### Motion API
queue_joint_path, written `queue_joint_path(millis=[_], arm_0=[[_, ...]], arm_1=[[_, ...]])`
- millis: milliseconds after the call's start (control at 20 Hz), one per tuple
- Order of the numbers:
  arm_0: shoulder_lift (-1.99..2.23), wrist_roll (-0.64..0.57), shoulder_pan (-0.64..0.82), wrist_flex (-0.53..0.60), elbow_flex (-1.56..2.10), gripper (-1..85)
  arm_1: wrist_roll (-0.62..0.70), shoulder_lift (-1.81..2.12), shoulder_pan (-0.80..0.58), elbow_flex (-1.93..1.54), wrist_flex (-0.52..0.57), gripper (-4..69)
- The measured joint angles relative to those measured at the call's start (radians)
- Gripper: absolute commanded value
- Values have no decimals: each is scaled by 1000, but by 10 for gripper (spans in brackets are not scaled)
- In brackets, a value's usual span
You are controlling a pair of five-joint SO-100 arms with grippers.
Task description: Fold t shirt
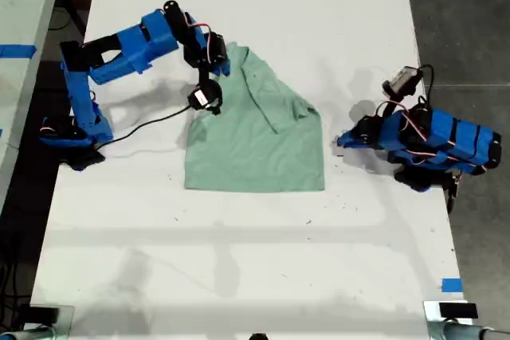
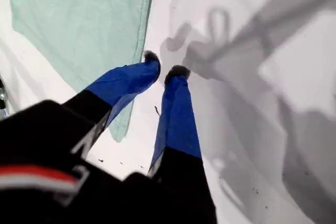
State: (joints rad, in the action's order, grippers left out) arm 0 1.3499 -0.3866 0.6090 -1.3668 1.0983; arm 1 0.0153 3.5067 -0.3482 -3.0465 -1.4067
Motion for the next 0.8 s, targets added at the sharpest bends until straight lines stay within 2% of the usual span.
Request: queue_joint_path(millis=[50, 200, 250, 300, 450, 600, 700, 800], arm_0=[[-51, 11, -40, 3, -52, 170], [-92, 31, -97, 52, -92, 182], [-92, 31, -97, 57, -95, 145], [-91, 31, -95, 54, -97, 1], [0, 20, -63, -26, -97, -2], [262, -8, 11, -97, -3, -2], [541, 9, 5, -87, 199, -2], [905, 112, -130, 46, 520, -2]], arm_1=[[0, 0, 0, 0, 0, 58], [0, 0, 0, 0, 0, 58], [0, 0, 0, 0, 0, 58], [0, 0, 0, 0, 0, 58], [0, 0, 0, 0, 0, 58], [0, 0, 0, 0, 0, 58], [0, 0, 2, 0, 0, 58], [0, 0, 5, 0, 0, 58]])
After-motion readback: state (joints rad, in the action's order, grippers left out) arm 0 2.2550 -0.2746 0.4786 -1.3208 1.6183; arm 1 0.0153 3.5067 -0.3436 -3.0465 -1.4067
